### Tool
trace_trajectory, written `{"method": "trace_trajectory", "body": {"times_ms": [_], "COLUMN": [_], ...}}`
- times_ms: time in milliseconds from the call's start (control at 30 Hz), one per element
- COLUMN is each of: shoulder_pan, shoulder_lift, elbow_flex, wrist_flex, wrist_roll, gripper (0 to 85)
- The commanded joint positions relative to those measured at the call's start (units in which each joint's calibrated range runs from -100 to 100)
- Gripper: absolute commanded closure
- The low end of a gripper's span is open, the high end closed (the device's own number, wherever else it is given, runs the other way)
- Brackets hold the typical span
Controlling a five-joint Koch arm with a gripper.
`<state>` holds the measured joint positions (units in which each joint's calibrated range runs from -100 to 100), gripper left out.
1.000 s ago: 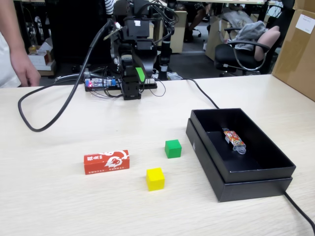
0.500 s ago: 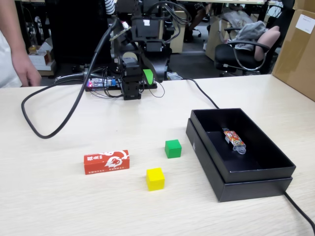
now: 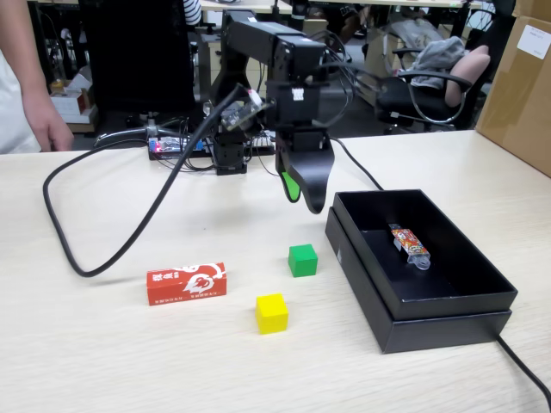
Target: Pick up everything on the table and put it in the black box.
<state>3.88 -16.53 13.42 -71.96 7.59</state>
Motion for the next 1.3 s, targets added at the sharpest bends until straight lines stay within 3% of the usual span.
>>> {"method": "trace_trajectory", "body": {"times_ms": [0,1100,1267], "shoulder_pan": [0.2,0.0,-0.1], "shoulder_lift": [3.5,28.1,28.9], "elbow_flex": [3.2,14.4,14.4], "wrist_flex": [-0.2,-0.2,-0.2], "wrist_roll": [0.4,1.4,1.5], "gripper": [37.1,38.4,43.4]}}
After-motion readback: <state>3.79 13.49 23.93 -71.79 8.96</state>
